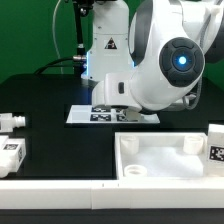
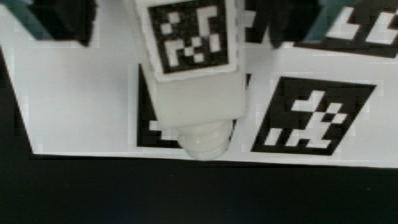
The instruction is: Assemble square table
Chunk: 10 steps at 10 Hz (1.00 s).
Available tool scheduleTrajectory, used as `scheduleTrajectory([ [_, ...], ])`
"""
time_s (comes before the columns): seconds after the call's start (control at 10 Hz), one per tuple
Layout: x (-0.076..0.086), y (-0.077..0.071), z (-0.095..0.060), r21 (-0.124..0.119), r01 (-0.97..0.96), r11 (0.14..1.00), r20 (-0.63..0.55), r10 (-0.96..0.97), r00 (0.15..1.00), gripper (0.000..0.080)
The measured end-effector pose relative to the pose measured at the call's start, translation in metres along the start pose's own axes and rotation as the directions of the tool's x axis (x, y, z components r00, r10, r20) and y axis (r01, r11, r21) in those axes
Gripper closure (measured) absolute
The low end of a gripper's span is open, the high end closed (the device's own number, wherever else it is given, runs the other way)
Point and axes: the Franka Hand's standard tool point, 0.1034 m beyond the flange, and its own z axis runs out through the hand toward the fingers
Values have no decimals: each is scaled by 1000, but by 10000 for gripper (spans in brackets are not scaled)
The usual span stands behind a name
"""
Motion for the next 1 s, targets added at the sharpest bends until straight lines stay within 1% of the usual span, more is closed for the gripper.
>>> scheduleTrajectory([
  [0.1, 0, 0, 0, 1, 0, 1000, 0, 0, 1000, 391],
  [0.2, 0, 1, -3, 3, -2, 1000, 0, 2, 1000, 517],
  [0.3, -3, 6, -28, 13, -12, 1000, 6, 11, 1000, 517],
  [0.4, -5, 12, -57, 27, -21, 999, 11, 21, 1000, 517],
  [0.5, -5, 19, -85, 42, -27, 999, -12, 27, 1000, 517],
  [0.6, -3, 31, -117, 55, -5, 998, -119, 11, 993, 517],
  [0.7, -10, 45, -137, 68, 7, 998, -213, 8, 977, 517],
  [0.8, -14, 46, -137, 62, 22, 998, -256, -5, 967, 517],
  [0.9, -10, 45, -138, 60, 25, 998, -322, -5, 947, 515],
  [1.0, -10, 45, -139, 61, 27, 998, -363, -3, 932, 515],
])
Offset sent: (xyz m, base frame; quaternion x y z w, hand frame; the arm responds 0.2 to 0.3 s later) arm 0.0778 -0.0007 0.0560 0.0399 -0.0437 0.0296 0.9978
